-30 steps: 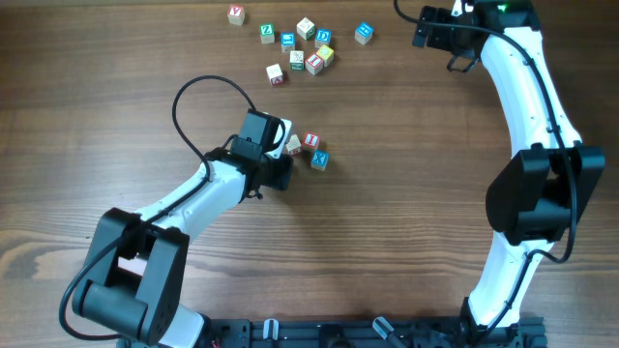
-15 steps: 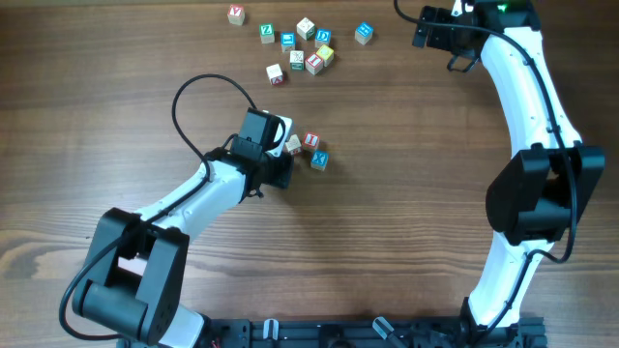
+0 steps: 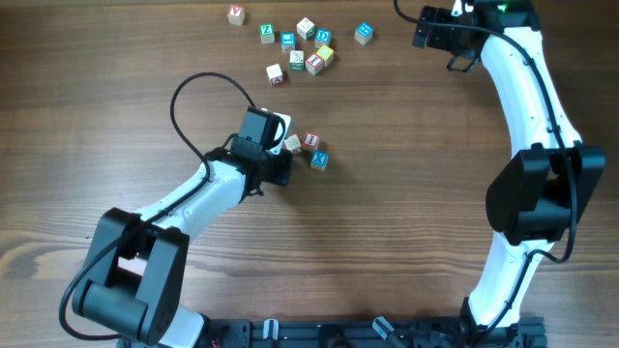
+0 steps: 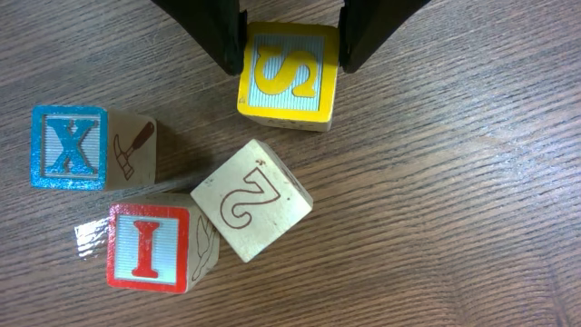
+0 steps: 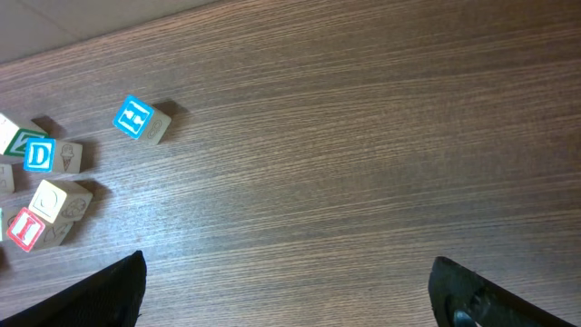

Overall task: Form a circle
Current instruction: 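Close the left gripper on the 'S' block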

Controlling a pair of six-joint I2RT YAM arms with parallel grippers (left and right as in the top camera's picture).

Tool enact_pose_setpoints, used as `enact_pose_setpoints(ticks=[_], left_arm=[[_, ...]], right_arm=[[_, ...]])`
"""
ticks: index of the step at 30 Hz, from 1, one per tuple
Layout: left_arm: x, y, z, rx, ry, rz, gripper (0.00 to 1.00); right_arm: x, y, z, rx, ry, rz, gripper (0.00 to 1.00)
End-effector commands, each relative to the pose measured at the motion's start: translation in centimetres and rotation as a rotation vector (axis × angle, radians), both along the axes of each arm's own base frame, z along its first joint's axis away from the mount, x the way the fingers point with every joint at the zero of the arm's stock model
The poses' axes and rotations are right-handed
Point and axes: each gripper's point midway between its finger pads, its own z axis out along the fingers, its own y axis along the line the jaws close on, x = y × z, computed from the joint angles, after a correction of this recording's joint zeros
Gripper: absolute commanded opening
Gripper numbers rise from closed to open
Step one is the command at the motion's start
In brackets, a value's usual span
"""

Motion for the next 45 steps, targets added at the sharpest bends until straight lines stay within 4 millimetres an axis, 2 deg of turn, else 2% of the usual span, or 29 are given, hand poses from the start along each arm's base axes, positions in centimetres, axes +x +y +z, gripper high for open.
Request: enact_pose_setpoints(ticks=[1,19,45], left_arm=[[-0.03,0.08,0.46,-0.004,-0.009,0.018,0.32],[-0.61,-0.12,0.23,-0.056,0.041,0.098,0.33],[-0.63,-0.52,0.34,-0.077,0.044,0.088,0.36]], right_arm=[[0.04,0.01,-0.57,-0.016,0.009,0.009,1.00],[0.04,0.01,-0.57,-0.017,0.009,0.009,1.00],[0.04,0.01,-0.57,-0.016,0.009,0.009,1.00]])
